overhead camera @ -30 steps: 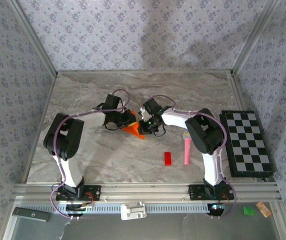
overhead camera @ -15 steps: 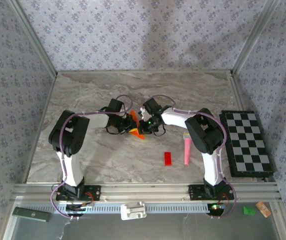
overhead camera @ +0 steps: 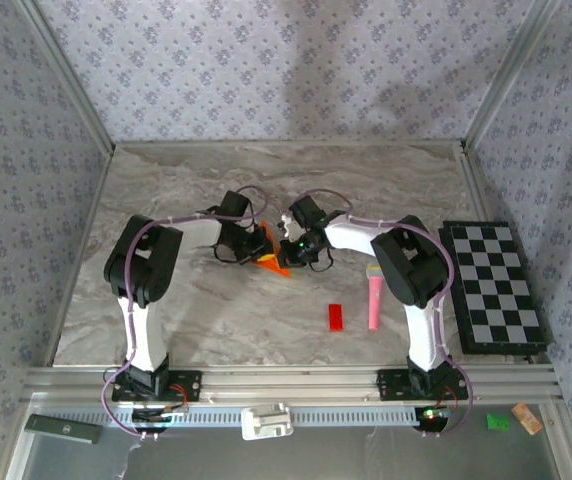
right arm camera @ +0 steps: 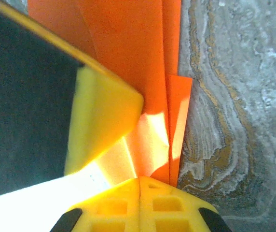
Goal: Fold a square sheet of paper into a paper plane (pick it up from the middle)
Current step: Fourth fold the wing at the center of the table.
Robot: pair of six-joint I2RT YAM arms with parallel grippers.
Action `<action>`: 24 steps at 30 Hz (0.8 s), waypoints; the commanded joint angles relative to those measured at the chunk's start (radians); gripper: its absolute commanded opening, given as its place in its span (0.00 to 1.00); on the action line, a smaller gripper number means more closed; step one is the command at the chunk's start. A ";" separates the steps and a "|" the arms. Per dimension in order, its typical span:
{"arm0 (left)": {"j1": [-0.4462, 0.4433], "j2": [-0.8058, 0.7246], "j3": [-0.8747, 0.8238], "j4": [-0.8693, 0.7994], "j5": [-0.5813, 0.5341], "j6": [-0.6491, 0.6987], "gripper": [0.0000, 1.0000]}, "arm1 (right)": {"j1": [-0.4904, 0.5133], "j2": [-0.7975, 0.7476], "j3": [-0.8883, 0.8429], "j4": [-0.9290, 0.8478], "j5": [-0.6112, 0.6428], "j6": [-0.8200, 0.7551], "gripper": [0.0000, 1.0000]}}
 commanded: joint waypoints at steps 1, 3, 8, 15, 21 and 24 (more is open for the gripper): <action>0.076 0.053 0.042 -0.050 -0.141 0.083 0.07 | -0.015 0.070 -0.075 -0.199 0.096 -0.038 0.02; 0.108 0.069 0.060 -0.055 -0.127 0.111 0.07 | -0.015 0.071 -0.080 -0.198 0.099 -0.040 0.02; 0.197 0.110 0.097 -0.052 -0.108 0.172 0.07 | -0.016 0.071 -0.080 -0.197 0.099 -0.037 0.02; 0.298 0.138 0.120 -0.028 -0.106 0.171 0.08 | -0.017 0.068 -0.080 -0.194 0.096 -0.025 0.02; 0.314 0.145 0.203 -0.079 -0.148 0.185 0.08 | -0.015 0.059 -0.079 -0.195 0.096 -0.017 0.02; 0.318 0.155 0.261 -0.126 -0.179 0.205 0.08 | -0.014 0.052 -0.069 -0.193 0.099 -0.014 0.03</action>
